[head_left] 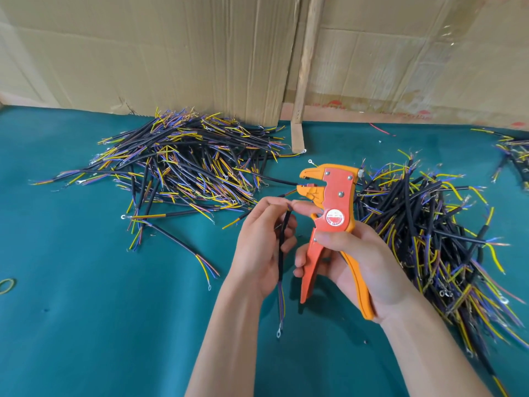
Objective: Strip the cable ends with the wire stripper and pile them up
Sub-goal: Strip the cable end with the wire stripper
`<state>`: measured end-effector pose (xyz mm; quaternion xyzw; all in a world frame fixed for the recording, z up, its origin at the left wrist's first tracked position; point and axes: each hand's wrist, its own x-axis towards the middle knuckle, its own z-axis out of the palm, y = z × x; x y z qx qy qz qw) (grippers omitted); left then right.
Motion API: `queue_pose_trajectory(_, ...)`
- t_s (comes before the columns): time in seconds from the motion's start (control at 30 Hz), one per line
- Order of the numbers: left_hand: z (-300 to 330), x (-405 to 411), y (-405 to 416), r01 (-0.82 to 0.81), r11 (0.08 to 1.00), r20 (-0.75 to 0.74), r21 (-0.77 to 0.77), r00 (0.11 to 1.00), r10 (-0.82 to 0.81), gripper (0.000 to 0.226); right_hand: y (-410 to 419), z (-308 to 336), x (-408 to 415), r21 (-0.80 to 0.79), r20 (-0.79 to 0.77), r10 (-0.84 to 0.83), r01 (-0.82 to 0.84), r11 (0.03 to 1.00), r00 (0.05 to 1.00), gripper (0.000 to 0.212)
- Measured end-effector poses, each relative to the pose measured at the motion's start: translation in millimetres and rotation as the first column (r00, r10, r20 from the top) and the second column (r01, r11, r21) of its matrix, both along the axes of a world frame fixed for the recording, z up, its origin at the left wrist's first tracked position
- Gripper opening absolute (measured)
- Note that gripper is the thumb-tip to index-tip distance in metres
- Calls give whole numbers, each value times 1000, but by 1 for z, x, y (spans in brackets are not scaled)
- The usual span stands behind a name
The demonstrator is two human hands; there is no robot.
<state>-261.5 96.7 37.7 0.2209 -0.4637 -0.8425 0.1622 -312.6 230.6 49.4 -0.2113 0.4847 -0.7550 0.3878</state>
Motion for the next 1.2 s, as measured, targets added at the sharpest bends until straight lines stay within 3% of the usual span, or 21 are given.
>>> queue_pose_trajectory(0.13, -1, 1, 1, 93, 996, -15, -13, 996, -93, 15, -1, 1, 2, -39, 59, -19, 22, 999, 998, 51)
queue_pose_trajectory(0.27, -2, 2, 0, 143, 988, -24, -55, 989, -144, 15, 0, 3, 2, -43, 85, -34, 37, 998, 996, 51)
queue_pose_trajectory(0.57, -5, 2, -2, 29, 990, -77, -135, 996, -40, 12, 1, 4, 1, -65, 123, -33, 41, 997, 992, 60)
queue_pose_trajectory(0.67, -7, 1, -2, -37, 970, -107, -240, 994, 11, 13, 2, 2, -2, -60, 113, -20, 27, 998, 993, 61)
queue_pose_trajectory(0.93, -15, 2, -5, -222, 765, -111, -604, 974, 196, 19, 5, -6, -11, 128, 187, -71, 48, 991, 980, 41)
queue_pose_trajectory(1.07, -16, 2, -1, -246, 610, -79, -753, 955, 286, 23, 8, -4, -10, 182, 207, 18, -57, 982, 978, 46)
queue_pose_trajectory(1.2, -17, 2, 0, -243, 528, -87, -814, 949, 304, 18, 11, -3, -9, 218, 199, 58, -102, 971, 978, 50)
